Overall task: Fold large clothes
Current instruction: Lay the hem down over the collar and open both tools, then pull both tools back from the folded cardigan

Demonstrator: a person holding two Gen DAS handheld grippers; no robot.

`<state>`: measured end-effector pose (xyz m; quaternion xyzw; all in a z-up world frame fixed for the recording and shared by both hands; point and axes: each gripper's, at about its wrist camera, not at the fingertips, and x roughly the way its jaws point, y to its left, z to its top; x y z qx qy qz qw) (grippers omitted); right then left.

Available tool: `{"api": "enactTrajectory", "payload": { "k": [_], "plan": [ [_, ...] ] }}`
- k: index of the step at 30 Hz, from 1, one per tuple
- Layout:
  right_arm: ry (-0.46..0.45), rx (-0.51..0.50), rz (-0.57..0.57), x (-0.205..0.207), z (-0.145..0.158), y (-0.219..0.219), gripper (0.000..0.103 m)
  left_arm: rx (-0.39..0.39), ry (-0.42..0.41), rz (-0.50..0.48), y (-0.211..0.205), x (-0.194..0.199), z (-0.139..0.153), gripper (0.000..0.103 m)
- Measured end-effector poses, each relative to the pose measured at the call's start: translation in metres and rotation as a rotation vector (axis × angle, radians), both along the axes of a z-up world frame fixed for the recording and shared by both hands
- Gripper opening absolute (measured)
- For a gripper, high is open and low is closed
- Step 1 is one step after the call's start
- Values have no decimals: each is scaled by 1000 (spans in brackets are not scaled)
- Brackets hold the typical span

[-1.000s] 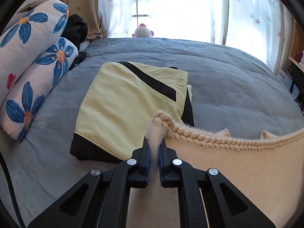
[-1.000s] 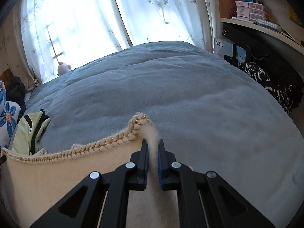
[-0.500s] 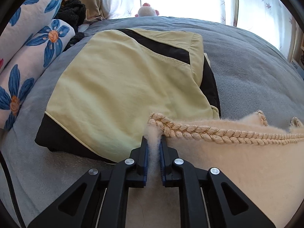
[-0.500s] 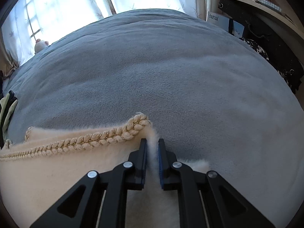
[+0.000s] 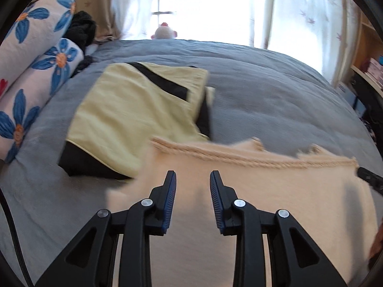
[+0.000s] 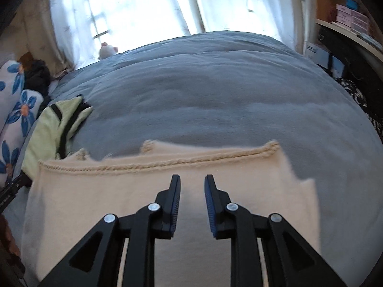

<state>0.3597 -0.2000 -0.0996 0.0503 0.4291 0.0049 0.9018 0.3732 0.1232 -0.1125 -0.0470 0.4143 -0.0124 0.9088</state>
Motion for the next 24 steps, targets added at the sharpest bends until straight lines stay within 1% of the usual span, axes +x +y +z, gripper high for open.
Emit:
{"api": "enactTrajectory", "payload": {
  "k": [2, 3, 5, 7, 8, 10, 11, 12, 13, 15, 17, 18, 19, 20, 21, 22, 24],
  "plan": [
    [13, -8, 63, 0, -9, 33, 20, -17, 19, -33, -21, -4, -7, 28],
    [24, -10, 80, 2, -15, 43, 20, -14, 28, -47, -32, -5, -13, 28],
    [50, -9, 89, 5, -26, 55, 20, 22, 49, -67, -49, -4, -25, 28],
    [63, -10, 62, 7, -36, 50, 20, 69, 83, -78, -61, -1, -42, 28],
    [57, -11, 49, 7, -38, 43, 17, 75, 79, -80, -60, -1, -46, 28],
    [46, -11, 11, 6, -42, 21, 17, 68, 61, -88, -56, -2, -47, 30],
    [41, 15, 11, 5, -43, 8, 2, 63, 62, -92, -52, -1, -48, 31],
    [45, 42, 11, 4, -45, -6, 0, 63, 62, -92, -47, 0, -49, 31],
    [41, 45, -4, 1, -45, -21, 0, 69, 63, -83, -40, 1, -50, 31],
    [45, -120, -121, -3, -47, -44, 0, 75, 66, -59, -24, 1, -51, 31],
    [45, -119, -161, -9, -51, -74, 0, 82, 72, -18, -5, 1, -54, 31],
    [63, -138, -221, -13, -54, -94, 0, 85, 77, 7, 5, 1, -55, 33],
    [70, -133, -258, -17, -55, -109, 0, 81, 83, 31, 16, 1, -56, 35],
    [67, -75, -265, -22, -55, -125, 0, 73, 86, 46, 25, 0, -57, 42],
    [65, -16, -259, -25, -55, -133, 0, 62, 91, 64, 34, -2, -57, 42],
    [66, 6, -257, -30, -52, -136, 0, 50, 98, 67, 40, -5, -57, 42],
    [73, -25, -261, -37, -44, -127, 0, 51, 112, 62, 43, -12, -53, 42]
  ]
}}
